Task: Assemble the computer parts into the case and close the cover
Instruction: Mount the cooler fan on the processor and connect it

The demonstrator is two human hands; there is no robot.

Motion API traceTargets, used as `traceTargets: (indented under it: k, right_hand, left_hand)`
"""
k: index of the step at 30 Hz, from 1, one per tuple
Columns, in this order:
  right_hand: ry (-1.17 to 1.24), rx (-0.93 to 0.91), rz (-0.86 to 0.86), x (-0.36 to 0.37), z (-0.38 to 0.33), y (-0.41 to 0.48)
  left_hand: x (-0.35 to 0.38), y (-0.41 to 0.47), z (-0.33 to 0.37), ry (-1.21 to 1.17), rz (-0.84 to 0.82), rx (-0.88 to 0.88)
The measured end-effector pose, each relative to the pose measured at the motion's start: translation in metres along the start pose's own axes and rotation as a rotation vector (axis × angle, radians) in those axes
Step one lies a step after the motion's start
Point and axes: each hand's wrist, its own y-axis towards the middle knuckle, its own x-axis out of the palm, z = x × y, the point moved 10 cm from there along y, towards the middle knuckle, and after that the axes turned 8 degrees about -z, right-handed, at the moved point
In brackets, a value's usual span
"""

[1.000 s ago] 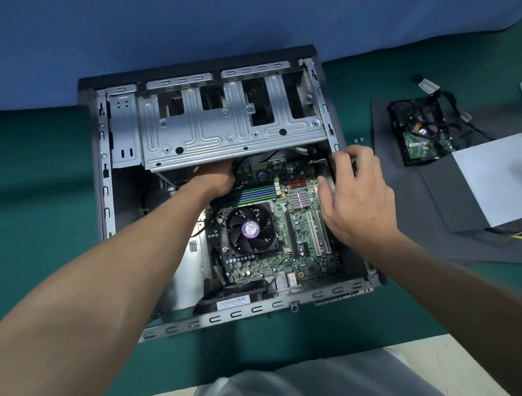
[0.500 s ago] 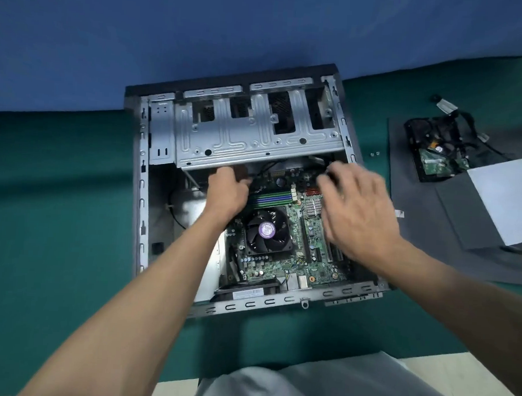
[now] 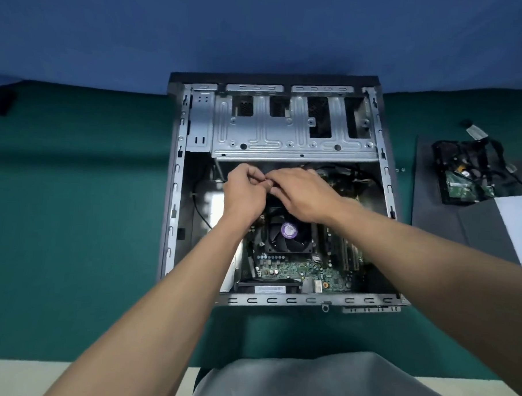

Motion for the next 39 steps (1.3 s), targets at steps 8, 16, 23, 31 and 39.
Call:
traceTargets:
  k: [8,16,23,31,39]
  right_hand:
    - [0.034,0.125,-0.074,0.018,0.015,0.029]
    - [0.119,0.162,-0.255,0.046,0.004,0.05]
    - [0.038,0.201,-0.438,0.056,0.031,0.068]
    - [0.104,0.134,-0.442,0.066,0.038,0.094]
    - [0.068,0.041,-0.315,0.066,0.031,0.102]
  left_hand:
    - [-0.034,-0.046,0.044,0.756,-0.09,0.344]
    - [-0.099,-0.053,0.069,1.069,0.277,0.609]
    - [-0.096,-0.018,0.044,1.069,0.16,0.434]
    - [-0.096,-0.015,0.045,1.052,0.157,0.421]
    - [-0.097,-0.014,0.043,1.055,0.155,0.4]
